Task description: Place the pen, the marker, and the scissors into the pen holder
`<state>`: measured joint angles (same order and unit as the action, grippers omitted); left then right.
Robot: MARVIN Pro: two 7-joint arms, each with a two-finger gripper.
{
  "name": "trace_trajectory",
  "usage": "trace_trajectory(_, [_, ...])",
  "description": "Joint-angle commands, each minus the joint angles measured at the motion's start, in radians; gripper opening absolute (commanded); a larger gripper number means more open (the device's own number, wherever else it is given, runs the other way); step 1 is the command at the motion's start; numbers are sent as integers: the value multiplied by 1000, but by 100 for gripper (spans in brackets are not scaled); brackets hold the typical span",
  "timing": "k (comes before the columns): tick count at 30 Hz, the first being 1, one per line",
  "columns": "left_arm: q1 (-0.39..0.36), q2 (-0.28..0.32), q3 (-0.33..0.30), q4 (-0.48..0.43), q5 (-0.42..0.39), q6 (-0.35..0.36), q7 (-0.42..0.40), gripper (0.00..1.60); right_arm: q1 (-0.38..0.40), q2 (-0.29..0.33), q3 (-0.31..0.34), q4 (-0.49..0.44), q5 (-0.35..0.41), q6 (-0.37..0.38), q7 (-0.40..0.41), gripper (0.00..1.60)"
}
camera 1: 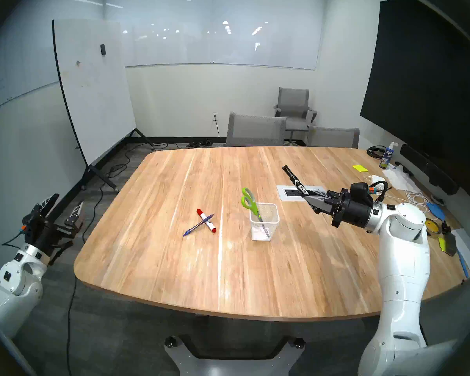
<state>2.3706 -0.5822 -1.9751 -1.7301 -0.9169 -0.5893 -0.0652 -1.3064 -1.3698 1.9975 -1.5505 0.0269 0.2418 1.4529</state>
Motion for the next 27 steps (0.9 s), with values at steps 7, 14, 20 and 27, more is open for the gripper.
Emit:
trace_trajectory(7, [-52,16,97,-45,43,-3,15,160,19,-3,0,-18,1,0,2,0])
trace_trajectory(14, [-121,56,167,-62,87,34,46,160,20,-5,2,-18,-2,0,5,0])
trace_trajectory(20, [-189,85,225,-62,100,71,46,160,21,-7,4,-17,-4,0,7,0])
trace_trajectory(27, [-264,88,293,-68,103,96,47,160,22,-9,6,-17,-7,0,9,0])
